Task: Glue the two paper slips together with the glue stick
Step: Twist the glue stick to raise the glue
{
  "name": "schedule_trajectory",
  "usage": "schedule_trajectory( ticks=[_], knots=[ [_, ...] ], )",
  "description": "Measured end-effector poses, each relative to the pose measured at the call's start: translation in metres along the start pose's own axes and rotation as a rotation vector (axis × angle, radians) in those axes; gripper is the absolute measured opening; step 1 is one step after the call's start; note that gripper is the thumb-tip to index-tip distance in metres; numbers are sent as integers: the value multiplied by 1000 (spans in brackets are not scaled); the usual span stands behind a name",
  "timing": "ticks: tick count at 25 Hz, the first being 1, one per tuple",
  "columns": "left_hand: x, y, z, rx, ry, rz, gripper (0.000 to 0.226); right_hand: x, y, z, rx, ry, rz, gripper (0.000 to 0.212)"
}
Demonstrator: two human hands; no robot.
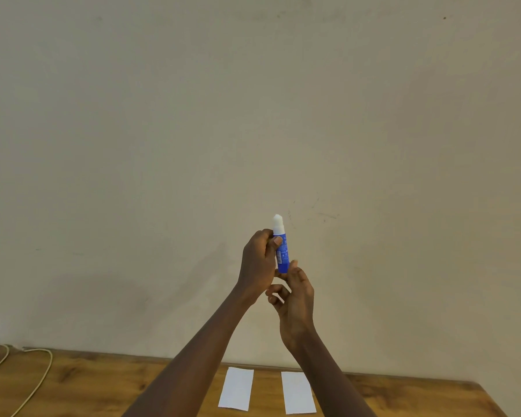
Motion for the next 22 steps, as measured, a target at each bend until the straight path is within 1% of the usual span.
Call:
schedule_trajectory(
  ticks=[2, 6, 7, 8, 11, 12, 15, 17, 19, 22],
  knots=[
    [0, -1, -1, 1, -5, 1, 20, 0, 3, -2, -53, 6, 25, 22],
    [-4, -4, -3, -21, 6, 3, 20, 0, 0, -2, -69, -15, -3, 38],
    [-5, -4, -2, -24, 8, 4, 20, 0, -1, -2, -59, -14, -10, 39],
    [-5, -4, -1, -21, 8, 8, 21, -2, -1, -2, -49, -9, -12, 37],
    [-5, -2, 2, -10, 3, 11, 23, -3, 2, -4, -49, 25, 8, 21],
    [-5, -2, 1, -18, 8, 15, 23, -2, 3, -5, -73, 33, 17, 20],
    [-7, -2, -1, -31, 15, 35, 20, -1, 3, -6, -129, 26, 8, 32],
    [-8, -4, 0, -34, 5, 29, 15, -1, -1, -5, -100, 11, -33, 42],
    [-8, -5, 0, -45, 3, 29, 15, -2, -3, -4, -69, 14, -61, 44],
    [-7, -3, 1, -49, 11, 28, 13, -3, -2, -5, -37, 44, -48, 39]
  ],
)
Point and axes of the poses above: each hand's wrist, its own x-axis towards the middle knuckle, its own z-axis out of the back of the hand, y = z × x, the point moved 9 cm from there along x, towards the middle knuckle, and after that the axes turned 4 degrees about x, right-handed, at the moved point
